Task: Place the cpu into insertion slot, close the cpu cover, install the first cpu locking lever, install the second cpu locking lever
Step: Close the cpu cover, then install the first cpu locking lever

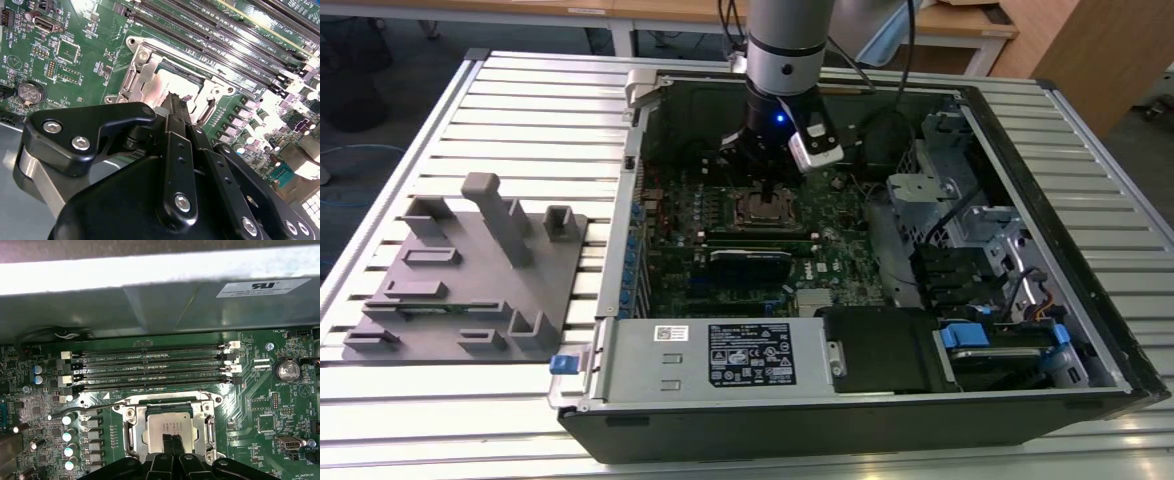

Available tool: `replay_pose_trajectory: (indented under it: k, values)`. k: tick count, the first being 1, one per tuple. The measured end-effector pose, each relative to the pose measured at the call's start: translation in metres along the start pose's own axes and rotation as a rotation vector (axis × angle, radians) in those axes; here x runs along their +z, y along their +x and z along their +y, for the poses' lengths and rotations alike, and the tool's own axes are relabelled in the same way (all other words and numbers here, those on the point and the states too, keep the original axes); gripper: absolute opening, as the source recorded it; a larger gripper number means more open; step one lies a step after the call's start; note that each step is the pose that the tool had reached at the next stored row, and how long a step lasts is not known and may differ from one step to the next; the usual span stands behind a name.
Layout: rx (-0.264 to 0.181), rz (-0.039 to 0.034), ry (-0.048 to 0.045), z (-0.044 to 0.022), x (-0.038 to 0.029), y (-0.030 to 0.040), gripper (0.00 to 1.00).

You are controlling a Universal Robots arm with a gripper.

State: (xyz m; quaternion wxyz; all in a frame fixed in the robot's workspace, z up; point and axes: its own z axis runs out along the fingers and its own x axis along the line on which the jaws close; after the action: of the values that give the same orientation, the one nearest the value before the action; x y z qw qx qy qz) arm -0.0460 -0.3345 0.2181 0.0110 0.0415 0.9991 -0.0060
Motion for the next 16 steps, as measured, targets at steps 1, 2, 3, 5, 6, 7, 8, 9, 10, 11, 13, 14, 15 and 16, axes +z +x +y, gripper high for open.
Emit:
replay_pose_trajectory:
  k: [1,2,3,5,6,7,8,9,10,11,13,14,15,16]
  values:
    - [0.0,0.0,0.0,0.0,0.0,0.0,0.11]
    - [0.001,0.0,0.0,0.0,0.0,0.0,0.11]
    - [0.003,0.0,0.0,0.0,0.0,0.0,0.11]
    - [0.006,0.0001,0.0002,0.0,0.0,0.0,0.11]
    - [0.007,0.0001,0.0002,0.0,0.0,0.0,0.11]
    - [0.007,0.0001,0.0002,0.0,0.0,0.0,0.11]
    - [0.008,0.0001,0.0002,0.0,0.0,0.0,0.11]
    - [0.008,0.0001,0.0002,0.0,0.0,0.0,0.11]
    - [0.008,0.0001,0.0002,0.0,0.0,0.0,0.11]
    - [0.008,0.0001,0.0002,0.0,0.0,0.0,0.11]
    - [0.008,0.0001,0.0002,0.0,0.0,0.0,0.11]
    - [0.008,0.0001,0.0002,0.0,0.0,0.0,0.11]
    - [0.008,0.0001,0.0002,0.0,0.0,0.0,0.11]
    - [0.008,0.0001,0.0002,0.0,0.0,0.0,0.11]
